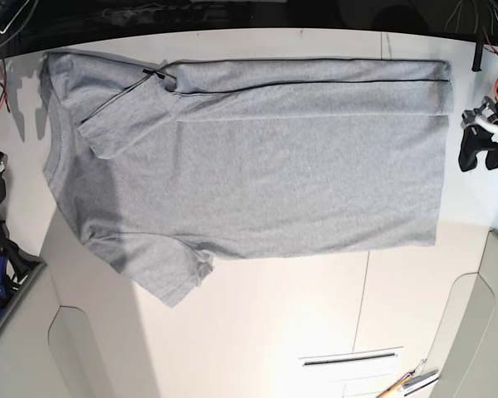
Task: Fold the T-shirt properly
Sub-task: 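Release the edge and move both grippers to the opposite shirt edge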
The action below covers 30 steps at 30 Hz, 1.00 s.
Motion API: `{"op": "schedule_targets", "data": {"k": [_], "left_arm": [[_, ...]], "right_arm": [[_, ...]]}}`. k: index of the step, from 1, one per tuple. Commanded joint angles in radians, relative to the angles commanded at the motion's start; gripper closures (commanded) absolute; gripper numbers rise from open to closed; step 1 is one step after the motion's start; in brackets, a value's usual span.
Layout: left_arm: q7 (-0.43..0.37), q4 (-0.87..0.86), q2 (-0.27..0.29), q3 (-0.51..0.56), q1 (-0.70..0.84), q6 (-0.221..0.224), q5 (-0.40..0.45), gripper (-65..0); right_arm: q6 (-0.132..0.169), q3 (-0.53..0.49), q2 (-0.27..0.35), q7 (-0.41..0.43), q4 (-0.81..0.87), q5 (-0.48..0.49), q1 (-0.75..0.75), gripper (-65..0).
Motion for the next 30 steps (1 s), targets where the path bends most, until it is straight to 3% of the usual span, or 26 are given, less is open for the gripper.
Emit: {"op": "schedule_targets", "data": {"k": [3,6,12,18,22,25,30], "left_arm": [[-0.035,-0.141,-0.017,0.103,-0.125,0.018,0.084,-44.1],[-0.056,-0.316,-0.028,0.175,-0.266,0.018,0.107,-44.1],[-0.096,-0.733,-0.056,0.276,-0.563,0.013,0.137,-47.0],[-0.211,-1.057,-0.079,0.401,-0.738,0.014,0.235,-47.0],[-0.195,-1.101,-0.069,0.417,-0.762,-0.013,0.190,-47.0],[-0.129,-1.101,-0.054,0.417,-0.762,-0.041,0.151,-47.0],[-0.089,-1.101,-0.013,0.417,-0.761,-0.068,0.146,-47.0]], "right_arm": [[0.000,-0.115,0.037,0.088,-0.146,-0.070,0.118,-29.6],[-0.001,-0.230,0.049,0.169,-0.273,-0.143,0.227,-37.2],[-0.014,-0.407,0.048,0.320,-0.560,-0.303,0.401,-37.2],[-0.015,-0.427,0.044,0.416,-0.749,-0.351,0.449,-37.1],[-0.003,-0.427,0.022,0.415,-0.767,-0.355,0.443,-37.1],[0.004,-0.427,0.000,0.415,-0.767,-0.354,0.443,-37.1],[0.016,-0.428,-0.055,0.414,-0.766,-0.353,0.459,-37.1]]}}
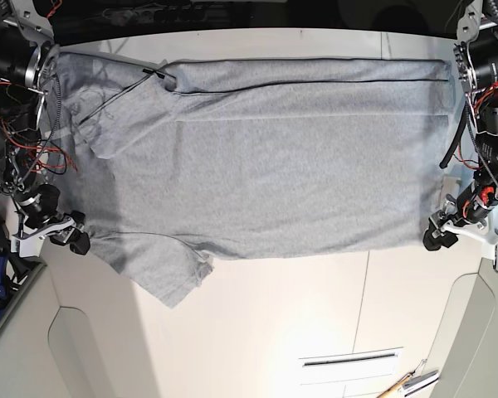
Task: Fold the T-shirt properly
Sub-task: 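Release the edge and move both grippers to the opposite shirt edge, then grasp the opposite shirt edge with both grippers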
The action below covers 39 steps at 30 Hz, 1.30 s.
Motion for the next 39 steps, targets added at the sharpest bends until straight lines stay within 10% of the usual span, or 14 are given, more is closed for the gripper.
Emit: {"op": "schedule_targets", "data": {"k": [16,20,24,39], "left_arm": [[0.040,0.000,0.007,0.161,0.000,-0.003,0.014,-46.1],[0.049,0.000,0.007,0.161,0.000,-0.003,0.014,-22.2],[0.054,0.000,0.007,0.161,-0.001,-0.003,0.014,-0.1],[0.301,0.175,-0.111,0.161,0.023,-0.003,-0.242,0.0]], "right_arm": [[0.003,-0.237,-0.040,-0.050,0.003,0.003,0.000,-37.1],[0.003,-0.237,-0.040,-0.052,0.020,0.002,0.000,-36.2],[0.003,-0.237,-0.040,-0.154,0.089,0.002,0.000,-2.7],[0.002,-0.237,0.085,-0.438,0.458,0.146,-0.045,0.0]]}}
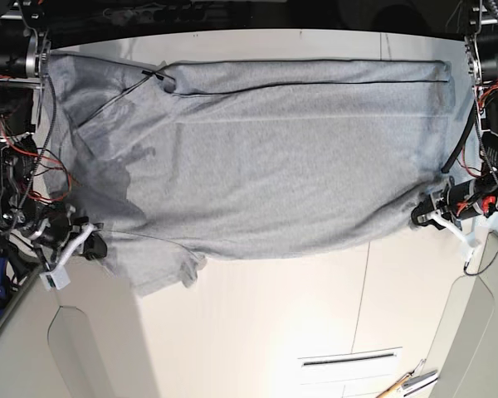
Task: Fold the T-shirt properly
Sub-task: 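Grasp the opposite shirt edge with both grippers, then fold the grasped edge back over the shirt toward the first fold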
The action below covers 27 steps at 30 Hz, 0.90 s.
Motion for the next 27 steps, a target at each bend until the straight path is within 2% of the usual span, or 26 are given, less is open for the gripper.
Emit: {"op": "schedule_targets", "data": {"k": [4,11,15,19,27], "left_arm": [[0.018,0.099,-0.045,0.000,0.058,0.000,-0.051,0.0],[0.047,0.243,-0.061,0.000,0.154,0.000,-0.052,0.0],[0.047,0.355,-0.100,-0.002,0.222,0.000,-0.051,0.0],[0.047,0.476,-0.135,-0.013,0.275,0.000,-0.049,0.0],[0.046,0.560,-0.137,-0.043,0.272,0.000,-0.025,0.0]], "right_arm": [[0.000,0.000,0.056,-0.030,0.061,0.052,-0.058,0.0],[0.000,0.030,0.132,-0.035,0.199,0.093,-0.194,0.0],[-0.001,0.064,0.147,-0.035,0.270,0.093,-0.278,0.0],[0.000,0.125,0.147,-0.034,0.274,0.104,-0.327,0.0],[0.000,0.196,0.147,-0.034,0.274,0.171,-0.332,0.0]]}}
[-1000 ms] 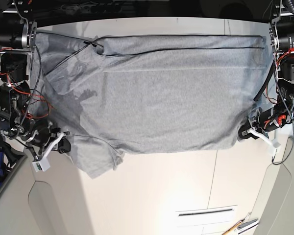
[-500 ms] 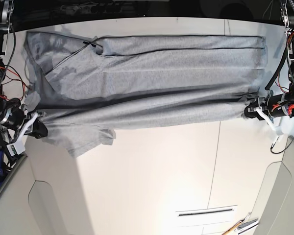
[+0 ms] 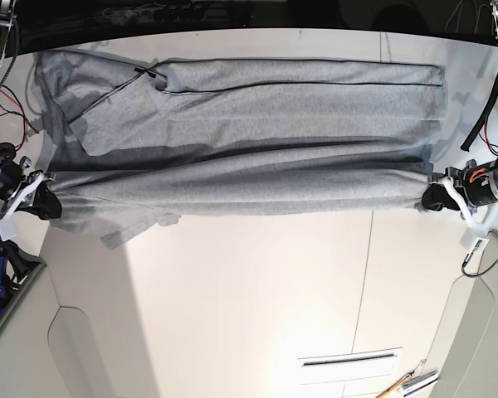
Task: Fold the T-shirt properly
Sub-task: 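Fold the grasped edge back over the shirt toward the first fold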
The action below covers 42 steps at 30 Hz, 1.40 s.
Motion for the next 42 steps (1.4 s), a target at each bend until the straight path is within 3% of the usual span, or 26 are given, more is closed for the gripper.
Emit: {"op": "schedule_targets", "data": {"k": [8,14,18,28,34,35,37,38,42], "left_arm": [[0.000,0.121,-0.013,-0.145,0.000,0.000,0.000,0.0],[0.002,0.121,-0.008,-0.147,0.001,0.000,-0.005,0.0],[0.061,0.121,-0.008,-0.147,0.013,0.000,-0.047,0.0],[0.087,0.196,-0.007,-0.148,0.251,0.000,-0.076,0.0],[0.081,0.198,0.017,-0.148,0.314,0.000,-0.070,0.0],[0.069,0.198,0.028,-0.148,0.314,0.000,-0.070,0.0],[0.060,0.198,0.048,-0.148,0.314,0.000,-0.069,0.0],[0.060,0.198,0.059,-0.148,0.314,0.000,-0.069,0.0],[0.060,0.198,0.086,-0.148,0.314,0.000,-0.045,0.0]], "right_arm": [[0.000,0.000,-0.001,0.008,0.000,0.000,0.007,0.0],[0.000,0.000,-0.001,-0.004,0.000,0.000,0.064,0.0],[0.000,0.000,0.000,-0.024,0.000,0.008,0.049,0.0],[0.000,0.077,-0.001,-0.042,0.005,0.105,-0.121,0.0],[-0.001,0.092,-0.024,-0.037,0.003,0.089,-0.208,0.0],[-0.002,0.092,-0.035,-0.037,0.003,0.074,-0.208,-2.2],[-0.004,0.092,-0.048,-0.032,0.003,0.074,-0.208,-22.0],[-0.004,0.092,-0.048,-0.030,0.003,0.074,-0.208,-28.1],[-0.004,0.134,-0.050,-0.024,0.010,0.116,-0.197,-30.2]]}}
